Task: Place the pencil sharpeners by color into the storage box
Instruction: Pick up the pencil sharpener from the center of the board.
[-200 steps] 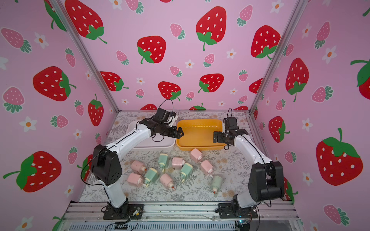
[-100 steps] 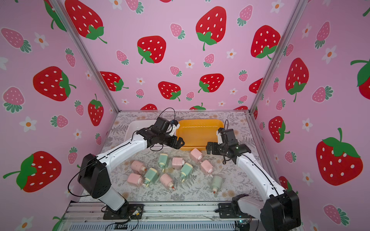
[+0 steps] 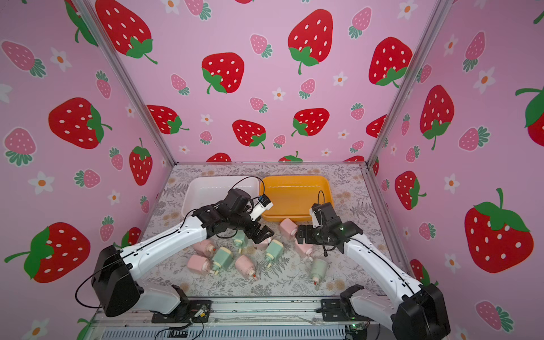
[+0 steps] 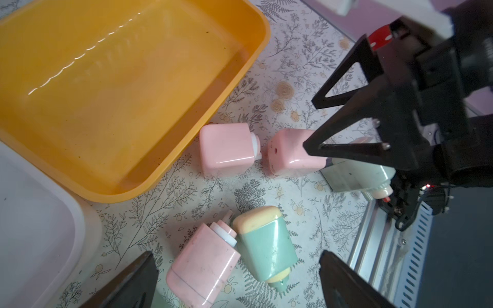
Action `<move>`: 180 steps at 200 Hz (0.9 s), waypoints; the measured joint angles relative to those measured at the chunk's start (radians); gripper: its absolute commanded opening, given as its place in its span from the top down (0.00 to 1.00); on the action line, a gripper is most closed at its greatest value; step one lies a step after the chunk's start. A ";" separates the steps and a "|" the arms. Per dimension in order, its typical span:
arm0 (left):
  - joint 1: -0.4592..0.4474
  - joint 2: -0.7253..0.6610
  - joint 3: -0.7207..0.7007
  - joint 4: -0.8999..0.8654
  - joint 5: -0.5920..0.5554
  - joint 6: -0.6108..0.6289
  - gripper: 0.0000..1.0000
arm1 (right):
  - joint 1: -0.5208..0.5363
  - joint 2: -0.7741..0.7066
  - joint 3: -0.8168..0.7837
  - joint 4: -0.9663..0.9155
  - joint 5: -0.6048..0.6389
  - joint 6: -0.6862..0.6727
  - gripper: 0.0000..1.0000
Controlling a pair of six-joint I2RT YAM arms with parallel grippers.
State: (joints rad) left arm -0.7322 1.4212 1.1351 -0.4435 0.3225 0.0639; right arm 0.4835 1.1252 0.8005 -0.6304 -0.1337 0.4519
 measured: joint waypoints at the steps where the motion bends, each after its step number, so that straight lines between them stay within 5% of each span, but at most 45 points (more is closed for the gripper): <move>1: 0.000 -0.001 -0.001 0.000 0.001 0.001 0.00 | 0.005 0.002 0.000 0.000 0.003 0.000 0.05; 54: 0.001 -0.037 -0.011 0.021 -0.009 0.001 0.00 | 0.108 0.111 0.023 -0.055 0.127 -0.006 0.09; 133: 0.001 -0.032 -0.011 0.017 -0.054 -0.043 0.00 | 0.123 0.203 0.051 -0.068 0.220 0.019 0.24; 180: 0.001 -0.032 -0.011 0.018 -0.061 -0.060 0.00 | 0.123 0.198 0.051 -0.067 0.273 0.114 0.25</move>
State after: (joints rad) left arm -0.7311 1.3888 1.1240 -0.4259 0.2611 0.0036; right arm 0.6067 1.3228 0.8520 -0.6975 0.1394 0.5663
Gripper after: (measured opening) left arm 0.995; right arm 0.751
